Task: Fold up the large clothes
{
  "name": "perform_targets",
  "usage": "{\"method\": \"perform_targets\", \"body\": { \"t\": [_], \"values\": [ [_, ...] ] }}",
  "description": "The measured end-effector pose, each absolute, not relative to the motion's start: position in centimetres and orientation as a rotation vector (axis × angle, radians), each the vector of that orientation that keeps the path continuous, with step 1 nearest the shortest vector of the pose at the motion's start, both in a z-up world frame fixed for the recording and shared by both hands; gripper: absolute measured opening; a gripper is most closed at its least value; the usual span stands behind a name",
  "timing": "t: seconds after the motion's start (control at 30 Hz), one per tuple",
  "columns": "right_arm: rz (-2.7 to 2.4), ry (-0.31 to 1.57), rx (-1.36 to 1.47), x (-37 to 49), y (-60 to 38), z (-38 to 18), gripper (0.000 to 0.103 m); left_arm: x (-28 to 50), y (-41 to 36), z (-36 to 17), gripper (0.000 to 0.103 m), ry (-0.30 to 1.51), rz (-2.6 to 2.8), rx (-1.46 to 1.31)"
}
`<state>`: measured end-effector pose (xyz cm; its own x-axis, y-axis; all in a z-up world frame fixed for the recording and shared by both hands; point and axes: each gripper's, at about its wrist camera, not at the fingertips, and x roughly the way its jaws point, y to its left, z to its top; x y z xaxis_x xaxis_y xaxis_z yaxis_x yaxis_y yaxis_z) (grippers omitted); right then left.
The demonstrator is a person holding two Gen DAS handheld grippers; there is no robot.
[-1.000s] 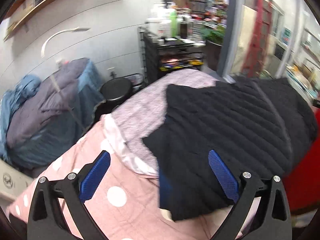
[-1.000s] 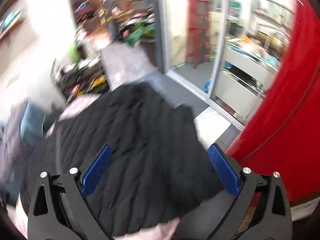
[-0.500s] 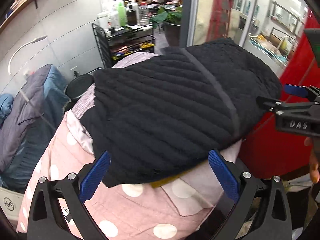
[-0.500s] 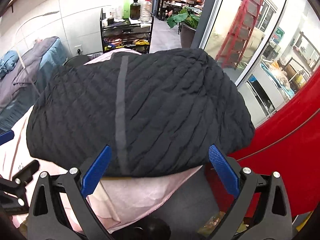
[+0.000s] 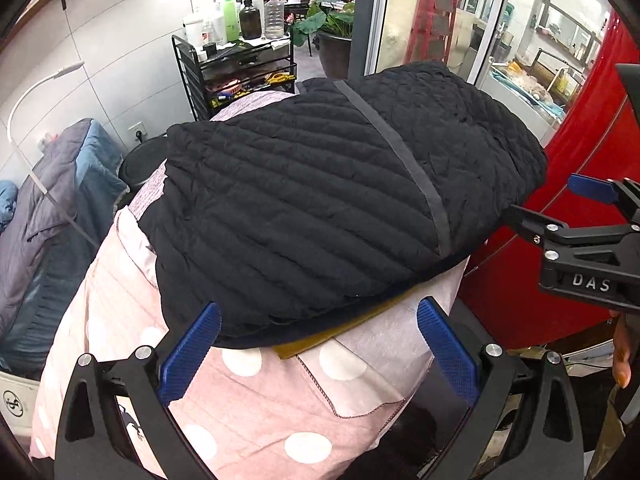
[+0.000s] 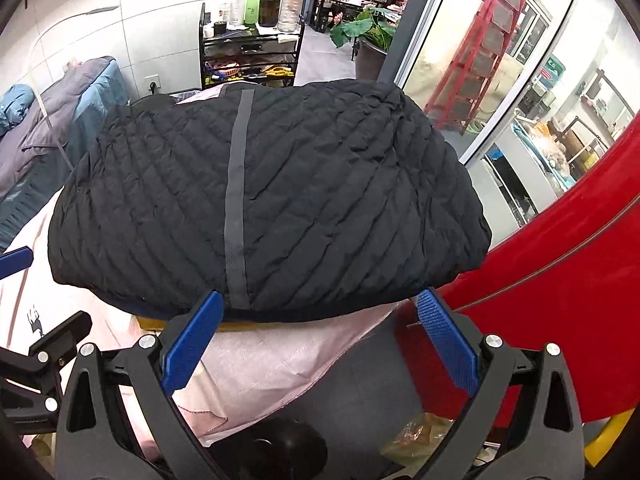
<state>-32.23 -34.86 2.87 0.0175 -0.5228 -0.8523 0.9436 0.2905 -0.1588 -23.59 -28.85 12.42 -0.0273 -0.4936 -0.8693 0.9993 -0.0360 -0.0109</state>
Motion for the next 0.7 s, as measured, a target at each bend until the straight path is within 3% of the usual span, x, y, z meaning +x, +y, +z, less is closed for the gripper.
{"method": "perform_targets", "body": {
  "t": [0.7],
  "values": [
    [-1.220,0.996,0.562,-32.7,-33.6,2.4,0.096,-23.3,-28.1,12.1,0.097,0.828,-1.406,0.838]
  ]
}}
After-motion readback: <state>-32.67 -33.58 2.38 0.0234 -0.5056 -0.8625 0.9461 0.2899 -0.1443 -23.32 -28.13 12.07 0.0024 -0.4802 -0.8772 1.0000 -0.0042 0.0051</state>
